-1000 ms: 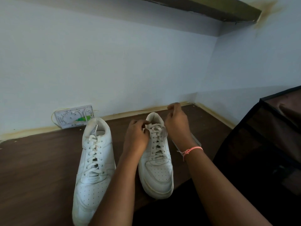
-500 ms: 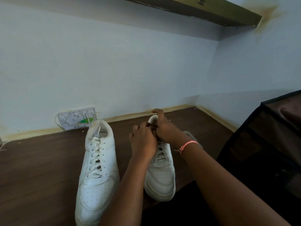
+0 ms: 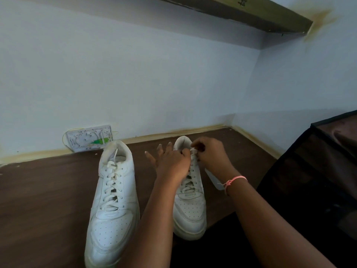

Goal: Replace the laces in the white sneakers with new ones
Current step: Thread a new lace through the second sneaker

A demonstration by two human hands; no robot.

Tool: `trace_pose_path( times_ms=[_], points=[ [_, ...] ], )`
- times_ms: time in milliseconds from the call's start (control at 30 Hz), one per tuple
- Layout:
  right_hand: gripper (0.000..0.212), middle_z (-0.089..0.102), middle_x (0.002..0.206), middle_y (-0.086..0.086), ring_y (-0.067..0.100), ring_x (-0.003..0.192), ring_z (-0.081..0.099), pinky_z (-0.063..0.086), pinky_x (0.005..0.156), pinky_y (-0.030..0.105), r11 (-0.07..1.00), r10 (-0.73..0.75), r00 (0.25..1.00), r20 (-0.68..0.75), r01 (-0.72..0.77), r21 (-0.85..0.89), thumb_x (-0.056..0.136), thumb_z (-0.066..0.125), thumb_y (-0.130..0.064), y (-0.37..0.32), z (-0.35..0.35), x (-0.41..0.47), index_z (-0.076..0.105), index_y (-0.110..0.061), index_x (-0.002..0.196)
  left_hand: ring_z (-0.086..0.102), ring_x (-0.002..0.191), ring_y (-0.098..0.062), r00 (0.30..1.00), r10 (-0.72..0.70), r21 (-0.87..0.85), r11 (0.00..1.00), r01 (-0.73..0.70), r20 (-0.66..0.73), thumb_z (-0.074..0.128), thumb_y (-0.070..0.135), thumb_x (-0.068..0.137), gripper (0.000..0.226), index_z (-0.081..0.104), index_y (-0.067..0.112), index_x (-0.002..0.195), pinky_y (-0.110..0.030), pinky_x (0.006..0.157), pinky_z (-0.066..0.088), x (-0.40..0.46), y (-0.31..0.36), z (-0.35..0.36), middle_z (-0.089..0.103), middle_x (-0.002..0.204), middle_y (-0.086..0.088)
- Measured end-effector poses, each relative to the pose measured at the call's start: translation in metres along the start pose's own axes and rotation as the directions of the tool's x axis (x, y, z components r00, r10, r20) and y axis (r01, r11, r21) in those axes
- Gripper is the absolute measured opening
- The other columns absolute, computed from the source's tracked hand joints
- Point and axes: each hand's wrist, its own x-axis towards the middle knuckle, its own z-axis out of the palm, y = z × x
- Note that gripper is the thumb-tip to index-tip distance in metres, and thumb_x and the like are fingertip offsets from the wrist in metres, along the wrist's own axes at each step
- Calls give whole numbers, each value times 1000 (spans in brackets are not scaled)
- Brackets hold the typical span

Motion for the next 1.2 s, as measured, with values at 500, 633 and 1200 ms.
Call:
trace_pose_path(
  times_ms=[500, 633, 1200],
  points=[
    [26, 63, 113, 9, 24, 99, 61, 50, 83, 37, 990, 136, 988, -75, -133, 34, 95, 52, -18, -44, -1, -28, 54, -9, 119, 54, 115, -31, 918, -311, -209, 942, 263, -245, 39, 46, 84, 40, 56, 40, 120, -52, 102, 36, -50, -95, -91, 55, 129, 0],
    [73, 56, 124, 12, 30, 111, 55, 48, 91, 42, 929, 271, 962, 15, -258, -266, 81, 61, -66, -34, 22, -90, 48, -11, 128, 47, 128, -38, 901, -410, -281, 889, 361, -141, 60, 51, 79, 78, 31, 28, 147, -51, 105, 40, -79, -132, -78, 45, 145, -10],
    [118, 29, 150, 15, 37, 137, 32, 28, 106, 55, 859, 292, 948, 126, -202, -470, 69, 60, -78, -42, 43, -104, 0, -21, 153, 64, 90, -14, 933, -197, -277, 954, 112, -302, 72, 70, 65, 59, 56, 32, 107, -41, 80, 56, -68, -115, -43, 64, 103, 10]
  ],
)
